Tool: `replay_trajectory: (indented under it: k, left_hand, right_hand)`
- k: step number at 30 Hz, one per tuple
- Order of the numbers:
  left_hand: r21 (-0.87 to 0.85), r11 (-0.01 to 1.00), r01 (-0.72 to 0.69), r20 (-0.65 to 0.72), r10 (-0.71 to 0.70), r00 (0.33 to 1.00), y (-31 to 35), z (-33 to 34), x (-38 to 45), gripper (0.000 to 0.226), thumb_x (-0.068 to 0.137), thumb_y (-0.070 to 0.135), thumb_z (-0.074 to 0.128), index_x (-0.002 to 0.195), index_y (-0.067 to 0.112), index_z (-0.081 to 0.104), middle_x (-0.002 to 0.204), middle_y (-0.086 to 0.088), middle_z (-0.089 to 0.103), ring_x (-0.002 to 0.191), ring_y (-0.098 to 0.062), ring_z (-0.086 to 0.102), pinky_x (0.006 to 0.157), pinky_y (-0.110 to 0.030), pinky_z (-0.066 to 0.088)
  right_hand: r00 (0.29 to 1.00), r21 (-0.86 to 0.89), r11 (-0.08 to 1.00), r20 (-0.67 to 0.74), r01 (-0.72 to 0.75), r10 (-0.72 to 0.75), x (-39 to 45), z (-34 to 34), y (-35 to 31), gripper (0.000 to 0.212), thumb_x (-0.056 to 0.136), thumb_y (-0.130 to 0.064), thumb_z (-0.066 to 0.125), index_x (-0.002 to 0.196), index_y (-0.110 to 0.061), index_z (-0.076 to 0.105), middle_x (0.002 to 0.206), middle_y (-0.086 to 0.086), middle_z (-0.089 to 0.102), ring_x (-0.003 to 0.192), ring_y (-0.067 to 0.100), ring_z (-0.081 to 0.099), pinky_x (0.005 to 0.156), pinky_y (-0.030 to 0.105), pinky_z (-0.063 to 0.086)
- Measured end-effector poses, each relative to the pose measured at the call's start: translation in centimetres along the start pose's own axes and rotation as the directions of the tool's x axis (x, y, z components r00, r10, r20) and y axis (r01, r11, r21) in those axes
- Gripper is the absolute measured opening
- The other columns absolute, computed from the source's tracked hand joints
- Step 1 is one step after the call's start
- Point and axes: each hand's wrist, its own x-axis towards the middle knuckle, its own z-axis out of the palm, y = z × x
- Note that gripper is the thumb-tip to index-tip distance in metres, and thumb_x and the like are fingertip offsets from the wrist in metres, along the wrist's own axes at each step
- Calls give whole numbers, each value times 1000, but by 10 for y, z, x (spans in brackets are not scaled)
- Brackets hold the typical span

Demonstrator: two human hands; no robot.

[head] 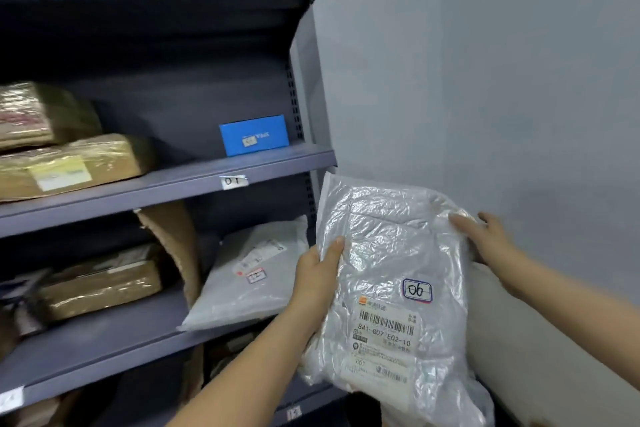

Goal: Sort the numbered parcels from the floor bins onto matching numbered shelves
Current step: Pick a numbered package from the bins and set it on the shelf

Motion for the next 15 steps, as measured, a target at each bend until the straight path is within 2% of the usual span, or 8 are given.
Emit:
replay_trajectory:
  k: [2,3,5,7,8,9,12,15]
  left_hand:
    - [-14,1000,-16,-119,14,993,6,-28,-4,27,96,43,54,106,20,64,100,1,72,92,-15,68,79,-29,53]
    - [-19,999,-39,-180,35,983,8,-43,-6,30,96,44,53,106,19,65,101,-2,72,92,-16,68,78,-29,54]
    - [-22,998,-59,-270,51,961,11,-73,-13,36,97,43,52,112,14,64,106,-5,71,95,-19,67,85,-34,54]
    - [-20,997,-73,-355,61,933,13,-103,-25,36,98,40,51,114,11,64,106,-6,70,97,-20,67,89,-36,53]
    - [-15,997,-82,-391,69,918,13,-123,-33,35,98,40,50,113,11,64,105,-5,71,97,-20,67,89,-37,53]
    - [-11,996,-86,-411,74,908,13,-136,-40,35,98,41,51,111,11,65,103,-5,71,96,-20,67,89,-39,53]
    - [-13,997,-76,-512,59,857,7,-191,-70,30,98,39,51,100,13,67,97,-6,73,92,-21,69,86,-39,55]
    - [19,998,-53,-614,54,788,1,-253,-108,24,99,36,50,88,20,64,96,-7,72,92,-21,68,84,-36,53]
  right_hand:
    - [990,125,992,139,-20,3,-9,29,-11,52,93,-46,56,129,-9,53,114,17,64,81,21,63,67,32,52]
    - [974,150,988,227,-47,12,-15,45,-15,50,94,-50,51,123,-11,58,112,17,66,80,23,65,66,32,52]
    - [929,142,987,370,-81,23,-35,80,-28,66,81,-71,52,118,-18,64,112,14,71,88,26,67,74,35,53]
    - [877,127,991,479,-31,-34,-55,116,-36,91,48,-85,65,115,-24,66,106,5,74,95,24,70,83,38,54]
    - [855,130,991,513,10,-76,-67,138,-41,94,42,-81,73,114,-22,67,102,2,75,94,24,72,84,38,55]
    - [837,147,988,534,45,-118,-77,153,-44,82,50,-70,79,113,-19,67,96,1,76,88,21,73,79,35,57]
    - [796,224,970,568,92,-207,-114,204,-57,19,86,-25,72,103,-18,67,81,-6,76,72,9,73,58,18,54]
    - [739,215,971,637,105,-221,-152,263,-66,14,90,-22,66,104,-21,68,92,-2,76,83,12,73,72,27,55]
